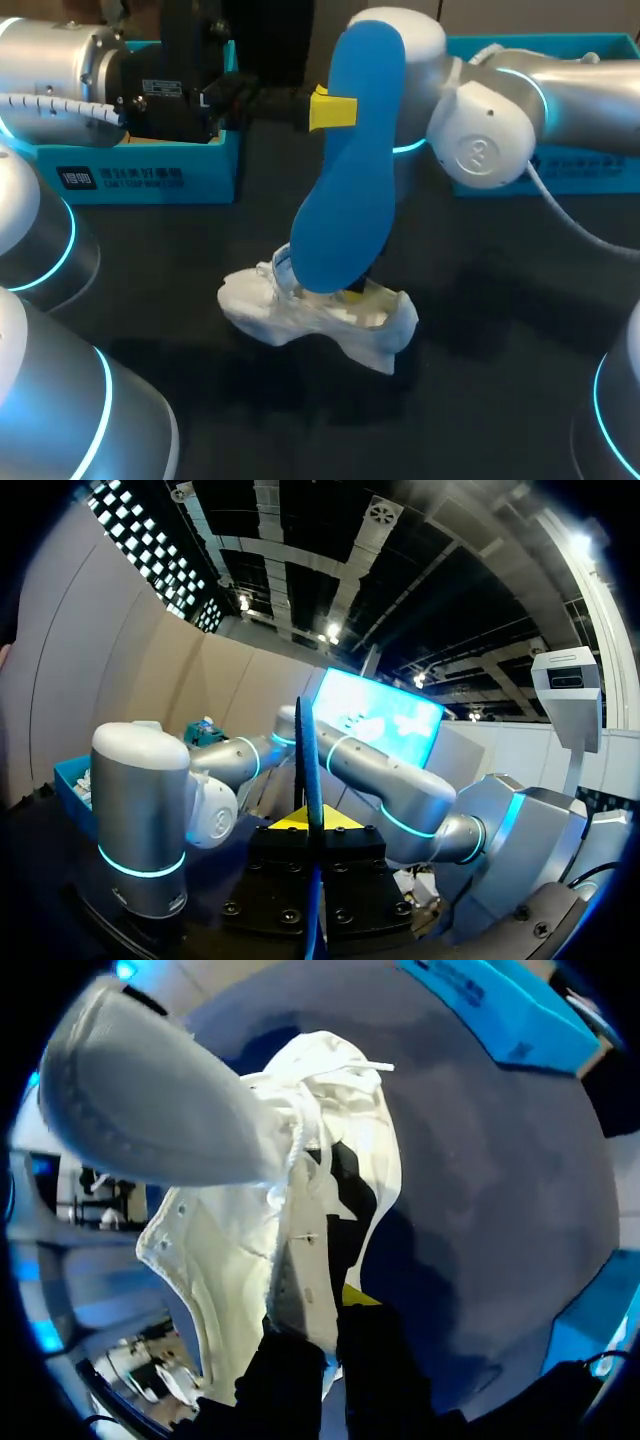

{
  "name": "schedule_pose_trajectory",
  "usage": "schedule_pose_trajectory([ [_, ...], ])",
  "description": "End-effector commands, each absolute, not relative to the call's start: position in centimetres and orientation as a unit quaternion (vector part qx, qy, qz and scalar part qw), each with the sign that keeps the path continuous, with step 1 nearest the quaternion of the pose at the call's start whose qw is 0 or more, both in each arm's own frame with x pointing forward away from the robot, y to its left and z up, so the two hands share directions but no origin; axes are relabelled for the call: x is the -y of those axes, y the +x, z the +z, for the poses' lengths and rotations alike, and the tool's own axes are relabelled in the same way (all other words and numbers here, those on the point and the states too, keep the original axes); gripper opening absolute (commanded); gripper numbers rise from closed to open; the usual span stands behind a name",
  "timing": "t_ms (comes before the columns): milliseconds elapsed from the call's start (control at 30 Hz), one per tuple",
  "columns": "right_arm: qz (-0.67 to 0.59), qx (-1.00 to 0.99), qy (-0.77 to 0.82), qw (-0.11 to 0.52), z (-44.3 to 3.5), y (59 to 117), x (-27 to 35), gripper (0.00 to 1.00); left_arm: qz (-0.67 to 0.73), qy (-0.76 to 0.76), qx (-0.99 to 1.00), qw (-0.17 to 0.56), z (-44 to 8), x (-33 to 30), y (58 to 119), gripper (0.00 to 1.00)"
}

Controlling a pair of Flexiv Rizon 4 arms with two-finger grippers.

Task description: Take the shoe out of the shoebox, open the shoe tongue, remove and reinsert the insole, then place the shoe into the shoebox

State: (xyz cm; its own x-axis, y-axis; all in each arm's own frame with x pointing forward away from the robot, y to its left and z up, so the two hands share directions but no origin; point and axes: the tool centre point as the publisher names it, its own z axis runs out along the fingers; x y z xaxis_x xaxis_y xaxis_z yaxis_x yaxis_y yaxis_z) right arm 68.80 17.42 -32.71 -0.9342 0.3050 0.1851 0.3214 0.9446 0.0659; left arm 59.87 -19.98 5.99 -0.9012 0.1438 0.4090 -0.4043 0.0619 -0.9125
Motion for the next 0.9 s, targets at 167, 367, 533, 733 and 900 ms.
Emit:
schedule_pose_trajectory([
  [167, -0.193, 0.898, -0.394, 0.024, -31.3, 66.7, -15.0, 0.00, 0.679, 0.093, 0.700, 0.202, 6.0, 20.1, 59.9, 0.00],
  [367, -0.210, 0.877, -0.432, -0.007, -30.8, 65.9, -15.4, 0.00, 0.679, 0.093, 0.700, 0.202, 6.0, 20.1, 59.9, 0.00],
  [533, -0.210, 0.877, -0.432, -0.007, -30.8, 65.9, -15.4, 0.00, 0.679, 0.093, 0.700, 0.202, 6.0, 20.1, 59.9, 0.00],
  [733, -0.210, 0.877, -0.432, -0.007, -30.8, 65.9, -15.4, 0.00, 0.679, 0.093, 0.700, 0.202, 6.0, 20.1, 59.9, 0.00],
  [900, -0.214, 0.863, -0.458, -0.005, -31.0, 66.0, -15.3, 0.00, 0.679, 0.093, 0.700, 0.202, 6.0, 20.1, 59.9, 0.00],
])
